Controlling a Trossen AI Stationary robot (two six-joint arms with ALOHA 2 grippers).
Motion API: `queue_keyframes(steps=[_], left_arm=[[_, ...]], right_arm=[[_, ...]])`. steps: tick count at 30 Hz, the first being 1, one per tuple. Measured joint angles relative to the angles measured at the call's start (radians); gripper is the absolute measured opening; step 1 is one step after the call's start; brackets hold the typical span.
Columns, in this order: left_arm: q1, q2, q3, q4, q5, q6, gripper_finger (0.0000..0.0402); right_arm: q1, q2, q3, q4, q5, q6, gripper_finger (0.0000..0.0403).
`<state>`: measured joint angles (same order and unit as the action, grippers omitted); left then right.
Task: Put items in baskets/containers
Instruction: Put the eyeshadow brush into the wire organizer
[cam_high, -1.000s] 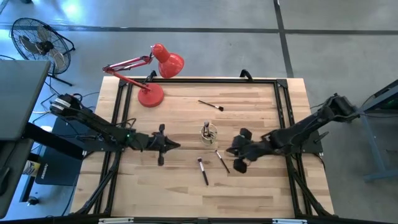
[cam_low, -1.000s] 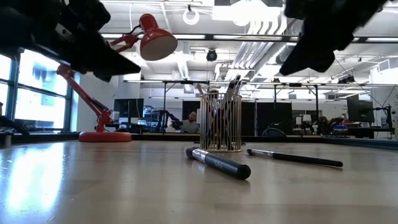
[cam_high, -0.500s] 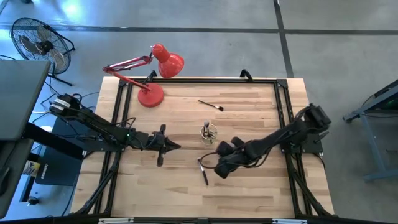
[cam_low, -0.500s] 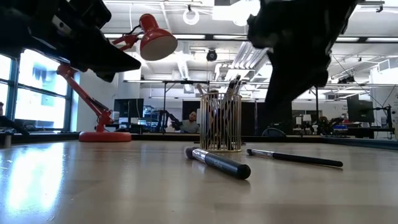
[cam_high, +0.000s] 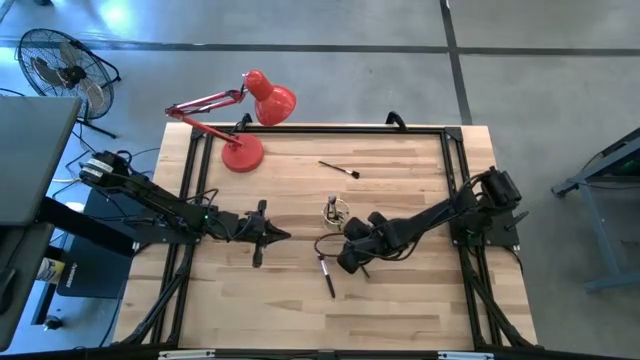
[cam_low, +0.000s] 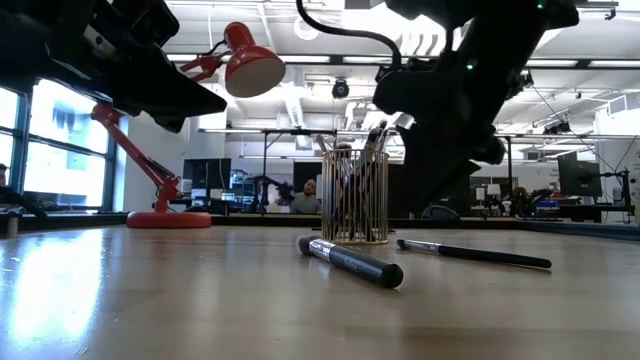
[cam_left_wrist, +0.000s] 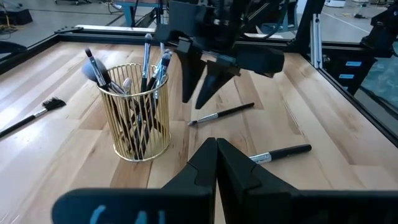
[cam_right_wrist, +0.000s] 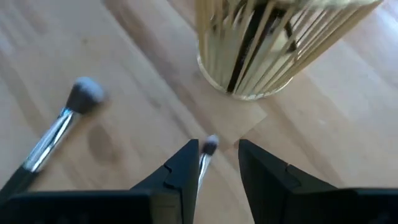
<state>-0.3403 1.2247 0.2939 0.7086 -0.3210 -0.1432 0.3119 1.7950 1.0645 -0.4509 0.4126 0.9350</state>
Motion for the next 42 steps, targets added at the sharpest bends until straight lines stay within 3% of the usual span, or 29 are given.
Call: queue_keyframes(steps=[12, 26, 32, 38, 42], left_arm=[[0.0, 0.0, 0.0, 0.0, -0.003, -0.001, 0.0], [0.0, 0.001, 0.0, 0.0, -0.003, -0.011, 0.0], [0.0, 0.001, 0.0, 0.0, -0.003, -0.011, 0.0], [0.0, 0.001, 0.0, 0.0, -0.003, -0.013, 0.0], [0.0, 0.001, 0.0, -0.001, -0.003, -0.019, 0.0]], right_arm=[[-0.013, 0.003, 0.0, 0.029, 0.004, 0.027, 0.0103], [-0.01, 0.092, 0.0, 0.065, -0.034, 0.027, 0.0099], [-0.011, 0.098, 0.0, 0.065, -0.041, 0.002, 0.0067], [-0.01, 0.105, 0.002, 0.072, -0.066, -0.055, 0.0009], [0.002, 0.105, 0.003, 0.073, -0.101, -0.105, 0.001]])
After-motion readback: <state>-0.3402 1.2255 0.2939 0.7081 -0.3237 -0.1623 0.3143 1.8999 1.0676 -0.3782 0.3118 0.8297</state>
